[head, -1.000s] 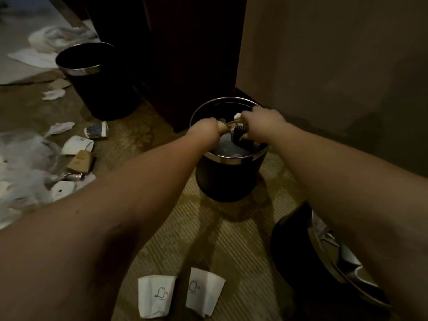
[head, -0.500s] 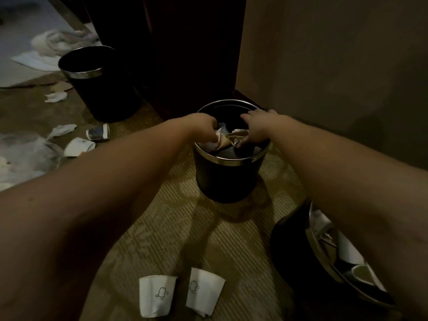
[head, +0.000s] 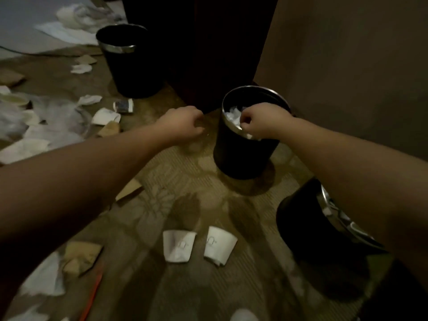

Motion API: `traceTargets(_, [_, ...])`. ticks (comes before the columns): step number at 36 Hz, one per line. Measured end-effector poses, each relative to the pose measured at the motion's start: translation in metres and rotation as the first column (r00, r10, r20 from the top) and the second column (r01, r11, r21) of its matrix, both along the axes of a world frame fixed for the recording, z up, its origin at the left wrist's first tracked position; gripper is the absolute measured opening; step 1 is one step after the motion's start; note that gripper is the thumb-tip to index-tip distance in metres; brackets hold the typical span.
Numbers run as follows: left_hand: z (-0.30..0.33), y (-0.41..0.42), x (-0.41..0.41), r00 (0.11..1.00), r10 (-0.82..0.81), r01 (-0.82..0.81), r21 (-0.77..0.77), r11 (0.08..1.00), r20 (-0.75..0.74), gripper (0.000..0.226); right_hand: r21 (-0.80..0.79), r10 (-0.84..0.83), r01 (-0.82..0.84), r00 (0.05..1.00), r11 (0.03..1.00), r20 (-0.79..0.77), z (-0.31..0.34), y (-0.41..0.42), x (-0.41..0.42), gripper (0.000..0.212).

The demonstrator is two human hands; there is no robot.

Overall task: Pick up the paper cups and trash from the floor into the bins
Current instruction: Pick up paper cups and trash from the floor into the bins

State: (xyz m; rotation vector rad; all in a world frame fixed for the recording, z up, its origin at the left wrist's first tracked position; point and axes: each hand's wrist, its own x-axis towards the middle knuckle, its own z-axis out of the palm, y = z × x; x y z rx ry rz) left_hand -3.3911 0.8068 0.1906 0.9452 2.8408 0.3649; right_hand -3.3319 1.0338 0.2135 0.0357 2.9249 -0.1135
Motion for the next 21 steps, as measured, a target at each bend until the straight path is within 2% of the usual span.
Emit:
traceTargets(5, [-0.027,-0.074,0.039,0.995,0.066,-0.069,0.041,0.997,0.071,0.041,-0.090,0.060,-0.058,0.998,0.994,0.024,-0.023,-0.076,0.038,0.023])
traceTargets(12, [-0.083,-0.157,0.100,0.949,0.178,-0.216,0.126,0.968,0.258,0.036,-0.259,0.038,-0.006,0.992,0.966,0.117,-0.086,-0.148,0.101,0.023])
traceTargets(16, [-0.125,-0.189,0.135,0.905,0.207,-0.260,0.095,0.961,0.372,0.028,-0.267,0.047,0.024,0.966,0.963,0.256,-0.134,-0.151,0.139,0.025])
traceTargets(21, [-0.174,-0.199,0.167,0.821,0.256,-0.280,-0.031,0.959,0.510,0.030,-0.278,-0.055,0.162,0.933,0.947,0.355,-0.187,-0.131,0.181,0.030])
